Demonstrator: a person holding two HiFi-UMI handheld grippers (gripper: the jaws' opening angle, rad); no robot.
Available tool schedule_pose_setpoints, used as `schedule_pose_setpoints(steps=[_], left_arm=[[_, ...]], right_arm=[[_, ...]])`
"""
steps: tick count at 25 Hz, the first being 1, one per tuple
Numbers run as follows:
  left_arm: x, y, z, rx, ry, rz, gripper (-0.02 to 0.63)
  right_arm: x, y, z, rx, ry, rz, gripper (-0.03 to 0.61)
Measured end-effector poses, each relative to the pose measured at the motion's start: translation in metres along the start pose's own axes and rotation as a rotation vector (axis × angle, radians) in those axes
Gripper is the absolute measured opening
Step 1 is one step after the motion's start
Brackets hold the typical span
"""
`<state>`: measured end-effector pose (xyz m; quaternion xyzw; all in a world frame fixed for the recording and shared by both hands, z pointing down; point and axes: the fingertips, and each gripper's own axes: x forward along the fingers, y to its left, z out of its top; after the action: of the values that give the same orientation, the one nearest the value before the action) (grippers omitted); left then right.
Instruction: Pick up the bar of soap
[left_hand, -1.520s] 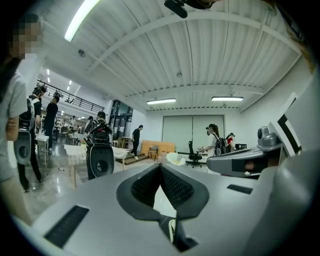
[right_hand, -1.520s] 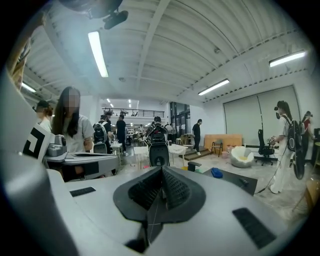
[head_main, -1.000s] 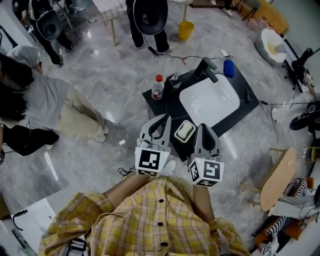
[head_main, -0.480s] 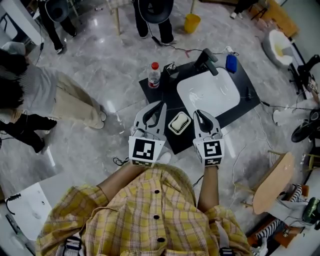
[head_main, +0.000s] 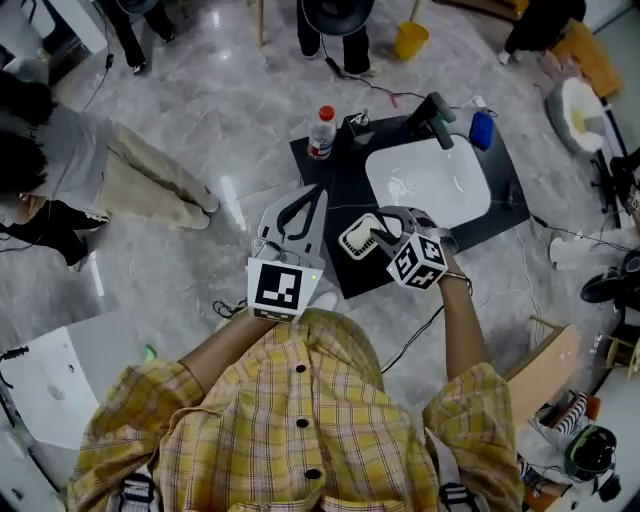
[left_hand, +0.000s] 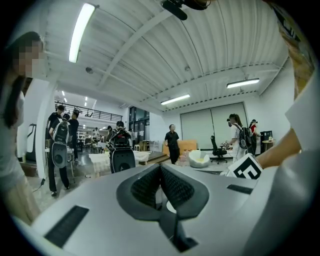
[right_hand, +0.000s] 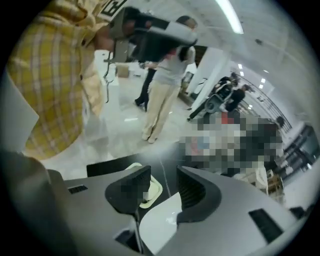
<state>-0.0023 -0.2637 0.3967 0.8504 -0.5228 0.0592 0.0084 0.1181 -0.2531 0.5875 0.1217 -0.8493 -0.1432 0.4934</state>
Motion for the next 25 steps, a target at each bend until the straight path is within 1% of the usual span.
schedule_pose_setpoints(steps=[2,4,6,9,11,14,16,20,25], left_arm=[[-0.001,0.006,-0.001,0.003,0.006,0.021,0.009],[-0.003,0.011,-0.003,0.001,0.011,0.039,0.009],[-0.003,0.016,-0.003,0.002,0.013,0.052,0.009],[-0.002,0.021,-0.003,0.004,0.016,0.067,0.009],[-0.002,0.024,-0.002,0.008,0.013,0.076,0.009],[0.001,0.028,-0.001,0.013,0.007,0.092,0.009],[0.003,0.031,0.000,0.014,0.004,0.107,0.009],[0.004,0.040,0.002,0.017,0.004,0.143,0.009],[0.003,0.048,-0.001,0.016,0.019,0.169,0.009]], right_arm=[[0.016,0.019,-0.009,-0.113,0.048,0.132,0.172],[0.026,0.036,-0.012,-0.181,0.067,0.244,0.197],[0.034,0.043,-0.015,-0.256,0.088,0.314,0.204],[0.047,0.055,-0.029,-0.426,0.151,0.402,0.204],[0.056,0.063,-0.040,-0.521,0.183,0.456,0.203],[0.072,0.067,-0.058,-0.634,0.221,0.497,0.203],[0.082,0.065,-0.066,-0.679,0.231,0.510,0.202],[0.091,0.068,-0.073,-0.730,0.230,0.547,0.202],[0.101,0.072,-0.076,-0.757,0.236,0.578,0.202]])
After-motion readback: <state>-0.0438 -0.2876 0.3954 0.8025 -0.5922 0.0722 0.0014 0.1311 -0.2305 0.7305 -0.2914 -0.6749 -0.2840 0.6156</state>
